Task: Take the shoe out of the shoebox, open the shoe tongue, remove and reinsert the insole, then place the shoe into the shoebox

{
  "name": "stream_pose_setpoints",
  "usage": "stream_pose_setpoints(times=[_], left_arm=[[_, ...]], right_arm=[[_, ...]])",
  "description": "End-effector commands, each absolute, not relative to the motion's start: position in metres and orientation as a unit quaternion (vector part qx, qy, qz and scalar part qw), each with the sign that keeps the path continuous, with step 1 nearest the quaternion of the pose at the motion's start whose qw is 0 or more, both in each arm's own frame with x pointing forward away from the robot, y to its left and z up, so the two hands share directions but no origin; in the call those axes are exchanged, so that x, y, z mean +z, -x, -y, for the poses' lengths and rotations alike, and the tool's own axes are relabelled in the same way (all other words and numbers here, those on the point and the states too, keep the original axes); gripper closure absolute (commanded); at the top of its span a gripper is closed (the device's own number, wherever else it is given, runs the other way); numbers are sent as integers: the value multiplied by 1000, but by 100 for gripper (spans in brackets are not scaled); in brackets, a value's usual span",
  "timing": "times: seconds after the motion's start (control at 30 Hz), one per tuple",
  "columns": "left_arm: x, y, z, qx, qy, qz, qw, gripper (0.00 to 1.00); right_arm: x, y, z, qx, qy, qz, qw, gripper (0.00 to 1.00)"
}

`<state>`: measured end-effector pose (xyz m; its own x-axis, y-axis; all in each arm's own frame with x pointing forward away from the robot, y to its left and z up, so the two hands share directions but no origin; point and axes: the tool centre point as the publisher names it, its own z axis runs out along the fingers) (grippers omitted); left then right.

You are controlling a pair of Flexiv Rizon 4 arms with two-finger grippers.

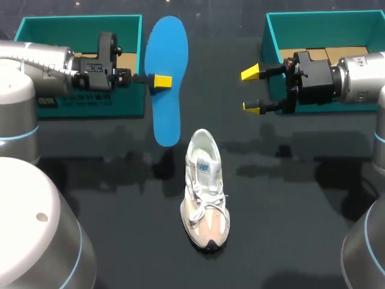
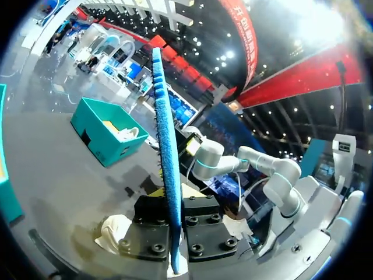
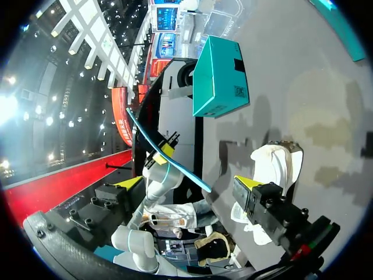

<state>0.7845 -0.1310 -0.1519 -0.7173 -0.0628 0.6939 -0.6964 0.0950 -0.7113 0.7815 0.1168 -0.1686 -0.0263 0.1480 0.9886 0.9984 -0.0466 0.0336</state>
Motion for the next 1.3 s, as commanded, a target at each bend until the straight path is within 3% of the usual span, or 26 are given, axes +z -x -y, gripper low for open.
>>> stream_pose_setpoints(times=[0.03, 0.13, 0.67, 1.3], left_arm=[[-155, -789, 131, 604, -299, 676, 297, 100], [-155, -789, 131, 604, -299, 676, 297, 100], [-180, -796, 168, 504, -484, 564, 439, 100], [-197, -796, 202, 495, -530, 509, 464, 100]], right_arm=[[-169, -781, -117, -481, 541, 530, 441, 0], [-169, -781, -117, -481, 541, 530, 441, 0], [-169, -781, -117, -481, 541, 530, 441, 0], [-169, -781, -117, -481, 541, 530, 441, 0]])
